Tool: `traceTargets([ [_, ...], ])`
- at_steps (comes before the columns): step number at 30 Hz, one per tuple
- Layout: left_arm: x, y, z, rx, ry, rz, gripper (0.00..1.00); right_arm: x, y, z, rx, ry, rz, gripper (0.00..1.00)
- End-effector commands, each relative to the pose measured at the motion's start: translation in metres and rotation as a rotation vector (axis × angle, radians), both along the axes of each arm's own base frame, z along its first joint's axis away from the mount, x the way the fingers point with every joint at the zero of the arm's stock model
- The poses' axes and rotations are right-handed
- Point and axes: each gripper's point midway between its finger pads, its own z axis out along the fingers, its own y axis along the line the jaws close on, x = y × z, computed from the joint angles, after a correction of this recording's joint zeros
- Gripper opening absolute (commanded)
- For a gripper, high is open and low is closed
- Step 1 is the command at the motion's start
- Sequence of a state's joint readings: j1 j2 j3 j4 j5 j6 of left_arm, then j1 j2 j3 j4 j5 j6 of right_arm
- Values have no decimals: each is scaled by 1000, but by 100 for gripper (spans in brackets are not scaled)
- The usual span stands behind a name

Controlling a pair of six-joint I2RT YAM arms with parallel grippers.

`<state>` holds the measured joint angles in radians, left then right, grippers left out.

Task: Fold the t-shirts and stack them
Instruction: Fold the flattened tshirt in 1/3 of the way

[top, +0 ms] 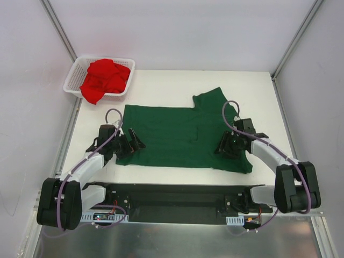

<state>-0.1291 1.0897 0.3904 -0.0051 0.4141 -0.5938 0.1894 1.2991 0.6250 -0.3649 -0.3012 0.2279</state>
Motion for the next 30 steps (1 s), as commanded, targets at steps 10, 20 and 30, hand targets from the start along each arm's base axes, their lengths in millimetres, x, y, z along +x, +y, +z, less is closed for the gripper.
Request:
traceTargets([
  [10,-40,4,4,-7,84,5,97,-5,-6,22,-32,-24,8,53],
  [20,-6,1,98,-2,-167,-31,98,28,-5,71,-39,-154,23,53],
  [30,70,30,125,223,-289,32,97,97,0,104,-74,-270,39,53],
])
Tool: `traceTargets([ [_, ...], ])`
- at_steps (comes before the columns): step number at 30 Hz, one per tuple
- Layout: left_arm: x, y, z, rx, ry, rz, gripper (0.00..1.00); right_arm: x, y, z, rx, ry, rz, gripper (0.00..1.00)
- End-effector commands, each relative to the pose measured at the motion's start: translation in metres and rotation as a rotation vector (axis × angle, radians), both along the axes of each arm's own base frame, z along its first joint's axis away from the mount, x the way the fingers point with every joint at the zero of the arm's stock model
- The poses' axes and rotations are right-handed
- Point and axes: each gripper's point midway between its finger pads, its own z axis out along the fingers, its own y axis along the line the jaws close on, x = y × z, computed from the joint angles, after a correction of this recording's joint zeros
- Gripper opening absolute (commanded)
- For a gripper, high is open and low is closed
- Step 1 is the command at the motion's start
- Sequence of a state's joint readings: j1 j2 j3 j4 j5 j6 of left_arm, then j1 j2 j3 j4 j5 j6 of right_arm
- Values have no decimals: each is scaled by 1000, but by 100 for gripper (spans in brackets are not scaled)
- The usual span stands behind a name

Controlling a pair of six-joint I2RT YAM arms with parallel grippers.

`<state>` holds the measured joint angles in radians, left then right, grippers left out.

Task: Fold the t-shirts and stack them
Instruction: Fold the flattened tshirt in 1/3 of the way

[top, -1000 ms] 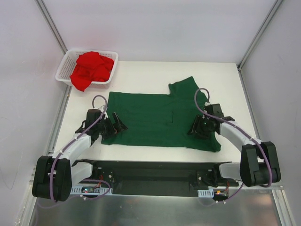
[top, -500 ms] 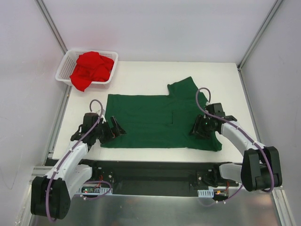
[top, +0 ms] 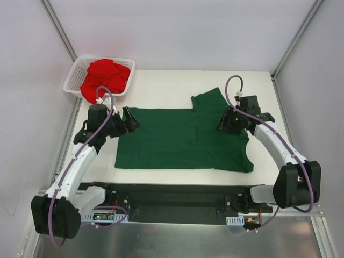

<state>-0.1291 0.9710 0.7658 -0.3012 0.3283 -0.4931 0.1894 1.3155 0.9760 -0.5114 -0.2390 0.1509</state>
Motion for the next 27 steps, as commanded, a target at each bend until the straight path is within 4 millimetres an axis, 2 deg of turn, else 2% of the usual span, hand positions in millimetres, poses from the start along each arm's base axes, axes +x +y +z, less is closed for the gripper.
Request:
traceTargets([
  [1,35,25,-3,150,-50,74,97,33,0,5,-21,-30,-8,53],
  [2,41,27,-12,171,-34,82,97,41,2,11,-15,-47,-16,53],
  [4,54,34,-17,201,-54,116,97,54,4,7,-2,-40,-43,53],
  [5,57,36,-28,214,-36,124,97,59,5,6,2,-36,-47,53],
  [7,65,39,-34,218,-33,153,97,67,12,12,38,-42,-44,53],
  [8,67,40,-42,223,-13,165,97,69,15,8,48,-30,-42,53],
  [12,77,40,-48,196,-30,207,96,69,15,5,52,-25,-38,53],
  [13,85,41,-45,183,-62,228,96,68,15,3,49,-20,-36,53],
  [14,83,44,-53,182,-57,249,96,68,15,2,48,-15,-36,53],
  [17,90,44,-60,149,-72,287,96,66,17,-1,54,-5,-29,53],
  [22,100,36,-72,103,-70,248,95,63,16,-4,53,1,-23,53],
  [25,106,45,-72,24,-85,247,95,62,17,-5,54,3,-15,53],
  [26,106,64,-77,-4,-75,291,95,62,18,-6,54,6,-12,53],
  [27,112,73,-70,-46,-101,317,95,61,17,-7,54,9,-13,53],
])
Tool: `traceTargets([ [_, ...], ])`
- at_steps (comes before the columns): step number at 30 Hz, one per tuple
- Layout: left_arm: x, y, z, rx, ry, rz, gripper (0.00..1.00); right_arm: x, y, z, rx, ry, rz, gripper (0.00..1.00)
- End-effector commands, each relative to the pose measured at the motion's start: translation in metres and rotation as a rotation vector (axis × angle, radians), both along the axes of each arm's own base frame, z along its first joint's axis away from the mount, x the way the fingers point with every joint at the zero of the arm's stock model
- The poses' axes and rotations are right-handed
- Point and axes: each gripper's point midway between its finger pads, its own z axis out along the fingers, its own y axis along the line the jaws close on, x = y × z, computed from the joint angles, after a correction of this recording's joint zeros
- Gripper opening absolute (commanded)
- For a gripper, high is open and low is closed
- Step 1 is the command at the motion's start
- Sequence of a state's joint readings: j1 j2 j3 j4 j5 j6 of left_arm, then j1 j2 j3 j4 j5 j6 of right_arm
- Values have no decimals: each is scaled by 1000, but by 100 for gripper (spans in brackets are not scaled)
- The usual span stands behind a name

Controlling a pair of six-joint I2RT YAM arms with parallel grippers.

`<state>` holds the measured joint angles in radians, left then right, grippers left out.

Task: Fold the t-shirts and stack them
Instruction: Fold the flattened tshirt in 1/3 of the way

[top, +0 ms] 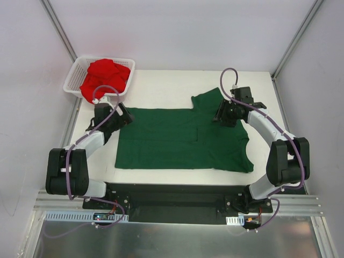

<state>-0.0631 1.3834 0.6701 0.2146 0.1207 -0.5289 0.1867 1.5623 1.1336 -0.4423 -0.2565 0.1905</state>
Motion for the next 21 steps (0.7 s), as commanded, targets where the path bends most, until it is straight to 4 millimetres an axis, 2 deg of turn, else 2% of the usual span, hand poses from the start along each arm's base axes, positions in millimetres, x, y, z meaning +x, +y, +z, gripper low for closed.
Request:
traceTargets([
  [1,17,25,18,-183,-115,23,94,6,3,8,23,-30,12,53],
  [2,17,32,20,-200,-126,32,95,6,3,7,24,-28,13,53],
  [3,20,46,26,-211,-158,53,94,7,3,6,24,-25,15,53],
  [6,25,55,44,-205,-210,19,95,6,5,5,30,-20,18,53],
  [7,25,54,44,-209,-201,0,95,6,5,6,32,-20,19,53],
  [8,31,51,58,-207,-225,-55,95,6,6,6,36,-20,20,53],
  [10,38,50,67,-212,-187,-105,95,7,6,5,42,-21,17,53],
  [12,38,41,73,-220,-175,-204,95,8,9,4,58,-20,19,53],
  [13,45,40,82,-222,-187,-234,95,7,11,3,63,-15,21,53],
  [16,42,41,87,-210,-169,-286,95,6,13,1,79,-8,23,53],
  [21,35,51,77,-183,-147,-267,95,6,13,0,84,-11,20,53],
])
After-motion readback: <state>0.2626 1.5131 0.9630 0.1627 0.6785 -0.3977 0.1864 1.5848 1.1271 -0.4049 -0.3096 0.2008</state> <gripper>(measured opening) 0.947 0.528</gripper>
